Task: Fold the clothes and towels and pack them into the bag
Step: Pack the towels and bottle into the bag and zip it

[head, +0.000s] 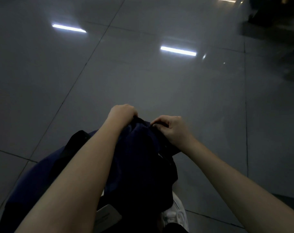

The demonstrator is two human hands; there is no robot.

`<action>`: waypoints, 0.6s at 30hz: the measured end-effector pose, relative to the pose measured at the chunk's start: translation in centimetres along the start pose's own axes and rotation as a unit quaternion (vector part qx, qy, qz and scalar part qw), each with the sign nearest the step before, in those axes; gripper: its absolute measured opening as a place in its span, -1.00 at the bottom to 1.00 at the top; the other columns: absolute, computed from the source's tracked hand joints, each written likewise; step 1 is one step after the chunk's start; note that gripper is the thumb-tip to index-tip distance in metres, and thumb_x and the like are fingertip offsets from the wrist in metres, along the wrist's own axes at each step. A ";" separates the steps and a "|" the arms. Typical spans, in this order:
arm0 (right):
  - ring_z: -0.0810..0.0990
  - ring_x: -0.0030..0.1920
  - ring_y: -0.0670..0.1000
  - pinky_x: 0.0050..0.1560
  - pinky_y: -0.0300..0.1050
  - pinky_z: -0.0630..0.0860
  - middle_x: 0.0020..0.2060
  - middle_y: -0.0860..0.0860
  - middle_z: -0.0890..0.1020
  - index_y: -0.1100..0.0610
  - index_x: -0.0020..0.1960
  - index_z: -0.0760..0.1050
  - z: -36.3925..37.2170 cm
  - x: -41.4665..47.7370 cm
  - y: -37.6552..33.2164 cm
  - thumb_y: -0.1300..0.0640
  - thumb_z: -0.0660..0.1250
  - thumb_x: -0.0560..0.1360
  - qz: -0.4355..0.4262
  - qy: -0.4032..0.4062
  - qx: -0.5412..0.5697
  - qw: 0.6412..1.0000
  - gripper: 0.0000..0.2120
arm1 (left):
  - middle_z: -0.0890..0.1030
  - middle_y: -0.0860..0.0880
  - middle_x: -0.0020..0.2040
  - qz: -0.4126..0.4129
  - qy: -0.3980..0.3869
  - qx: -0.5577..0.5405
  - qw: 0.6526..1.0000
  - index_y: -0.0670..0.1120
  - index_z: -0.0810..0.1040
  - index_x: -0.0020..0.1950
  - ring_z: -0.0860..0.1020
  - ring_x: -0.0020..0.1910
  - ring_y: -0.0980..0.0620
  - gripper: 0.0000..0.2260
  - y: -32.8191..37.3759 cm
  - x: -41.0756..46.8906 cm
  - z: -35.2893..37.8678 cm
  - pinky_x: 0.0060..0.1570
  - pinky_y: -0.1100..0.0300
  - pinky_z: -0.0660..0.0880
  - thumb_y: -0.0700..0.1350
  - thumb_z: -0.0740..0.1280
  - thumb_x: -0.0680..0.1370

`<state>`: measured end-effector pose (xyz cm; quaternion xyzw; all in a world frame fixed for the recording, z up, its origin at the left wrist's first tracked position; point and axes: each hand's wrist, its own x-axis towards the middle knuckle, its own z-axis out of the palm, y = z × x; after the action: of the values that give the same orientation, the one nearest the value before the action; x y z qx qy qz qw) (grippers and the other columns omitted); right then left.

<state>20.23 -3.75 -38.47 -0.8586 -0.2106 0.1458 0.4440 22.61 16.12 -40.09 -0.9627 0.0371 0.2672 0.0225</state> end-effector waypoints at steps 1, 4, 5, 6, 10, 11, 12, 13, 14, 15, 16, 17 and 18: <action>0.55 -0.22 -0.22 -0.25 -0.49 0.39 -0.23 0.00 0.67 0.24 -0.07 0.66 -0.3 -0.4 0.1 0.33 0.35 0.47 -0.004 -0.001 0.007 1.000 -0.88 | 0.56 -0.06 0.20 -0.021 -0.001 -0.009 1.000 0.05 0.59 0.20 0.53 0.15 -0.12 -0.73 -0.7 -0.1 0.0 0.03 0.04 0.49 -0.13 0.22 0.57; 0.57 -0.30 -0.28 -0.18 -0.24 0.54 -0.27 -0.04 0.65 0.22 -0.06 0.66 -1.0 -1.6 0.7 0.35 0.34 0.48 0.013 0.006 0.042 0.999 -0.86 | 0.57 -0.07 0.19 -0.075 0.018 -0.022 0.997 0.02 0.60 0.18 0.55 0.13 -0.14 -0.75 -3.0 -0.6 -0.1 -0.01 0.07 0.47 -0.13 0.22 0.57; 0.58 -0.31 -0.29 -0.16 -0.17 0.56 -0.28 -0.07 0.64 0.23 -0.06 0.66 -1.0 -1.7 0.8 0.36 0.33 0.48 0.018 0.010 0.053 0.998 -0.86 | 0.57 -0.08 0.21 -0.076 0.017 -0.029 0.997 0.03 0.59 0.20 0.54 0.14 -0.14 -0.74 -3.4 -0.7 -0.2 0.02 0.07 0.46 -0.14 0.21 0.57; 0.57 -0.31 -0.30 -0.15 -0.13 0.57 -0.28 -0.10 0.63 0.23 -0.06 0.66 -0.9 -1.7 0.7 0.36 0.33 0.48 0.018 0.013 0.059 0.998 -0.86 | 0.56 -0.07 0.22 -0.067 0.013 -0.047 0.997 0.04 0.59 0.21 0.53 0.16 -0.13 -0.72 -3.5 -0.8 -0.6 0.06 0.06 0.46 -0.16 0.21 0.57; 0.57 -0.32 -0.34 -0.18 -0.22 0.57 -0.24 -0.07 0.64 0.26 -0.06 0.65 -0.5 -0.9 0.0 0.39 0.32 0.47 0.020 0.018 0.081 0.996 -0.84 | 0.62 -0.03 0.18 0.011 -0.012 -0.309 0.951 -0.07 0.61 0.22 0.53 0.19 0.03 -0.73 -1.6 -1.5 -3.7 0.20 0.22 0.37 -0.24 0.23 0.59; 0.57 -0.32 -0.33 -0.19 -0.22 0.56 -0.24 -0.06 0.64 0.26 -0.06 0.65 -0.5 -0.7 0.0 0.40 0.32 0.46 0.025 0.022 0.091 0.995 -0.84 | 0.63 -0.02 0.15 0.037 -0.037 -0.347 0.936 -0.08 0.61 0.20 0.53 0.15 0.09 -0.76 -0.9 -1.7 -4.4 0.17 0.27 0.36 -0.21 0.26 0.59; 0.58 -0.32 -0.32 -0.20 -0.20 0.56 -0.25 -0.06 0.64 0.25 -0.06 0.65 -0.5 -0.7 0.0 0.39 0.32 0.47 0.029 0.028 0.096 0.995 -0.84 | 0.63 -0.01 0.14 0.062 -0.069 -0.346 0.934 -0.08 0.61 0.20 0.53 0.11 0.12 -0.78 -0.4 -1.9 -5.1 0.14 0.30 0.36 -0.18 0.30 0.58; 0.59 -0.31 -0.30 -0.20 -0.18 0.56 -0.25 -0.06 0.64 0.24 -0.06 0.65 -0.6 -0.7 0.1 0.38 0.33 0.47 0.033 0.035 0.093 0.995 -0.85 | 0.63 0.01 0.13 0.081 -0.104 -0.318 0.939 -0.08 0.60 0.21 0.52 0.09 0.15 -0.77 0.0 -1.9 -5.6 0.10 0.32 0.36 -0.16 0.33 0.56; 0.61 -0.29 -0.25 -0.21 -0.17 0.56 -0.25 -0.05 0.65 0.22 -0.06 0.65 -0.6 -0.7 0.1 0.35 0.34 0.47 0.038 0.041 0.090 0.994 -0.86 | 0.62 0.03 0.12 0.092 -0.135 -0.280 0.946 -0.06 0.59 0.23 0.51 0.07 0.16 -0.75 0.2 -2.0 -6.0 0.05 0.34 0.35 -0.16 0.35 0.55; 0.62 -0.26 -0.20 -0.22 -0.16 0.55 -0.24 -0.04 0.65 0.21 -0.06 0.65 -0.7 -0.6 0.2 0.34 0.35 0.48 0.043 0.046 0.090 0.994 -0.87 | 0.61 0.05 0.10 0.098 -0.159 -0.245 0.951 -0.04 0.59 0.24 0.51 0.07 0.16 -0.73 0.4 -2.0 -6.3 0.02 0.35 0.35 -0.15 0.37 0.54; 0.63 -0.24 -0.15 -0.22 -0.18 0.54 -0.24 -0.03 0.65 0.20 -0.06 0.65 -0.8 -0.6 0.1 0.33 0.35 0.48 0.047 0.049 0.094 0.993 -0.88 | 0.60 0.08 0.07 0.101 -0.170 -0.220 0.955 -0.01 0.59 0.23 0.51 0.06 0.16 -0.72 0.5 -2.0 -6.6 0.02 0.33 0.36 -0.14 0.39 0.52; 0.63 -0.22 -0.12 -0.23 -0.22 0.53 -0.24 -0.02 0.65 0.19 -0.07 0.65 -0.8 -0.6 0.0 0.32 0.35 0.48 0.048 0.051 0.097 0.993 -0.88 | 0.60 0.10 0.03 0.105 -0.172 -0.199 0.959 0.02 0.60 0.21 0.53 0.04 0.15 -0.72 0.7 -1.9 -6.7 0.03 0.30 0.38 -0.13 0.41 0.50; 0.62 -0.23 -0.13 -0.23 -0.28 0.51 -0.24 -0.02 0.65 0.20 -0.07 0.64 -0.8 -0.5 -0.2 0.33 0.35 0.48 0.045 0.052 0.097 0.993 -0.88 | 0.60 0.11 -0.01 0.110 -0.165 -0.179 0.964 0.03 0.62 0.18 0.53 0.01 0.15 -0.72 1.0 -1.9 -6.7 0.02 0.28 0.39 -0.11 0.44 0.48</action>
<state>20.15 -4.48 -37.80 -0.8262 -0.1335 0.1409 0.5289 24.31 14.84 -33.35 -0.8837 0.0905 0.4252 -0.1737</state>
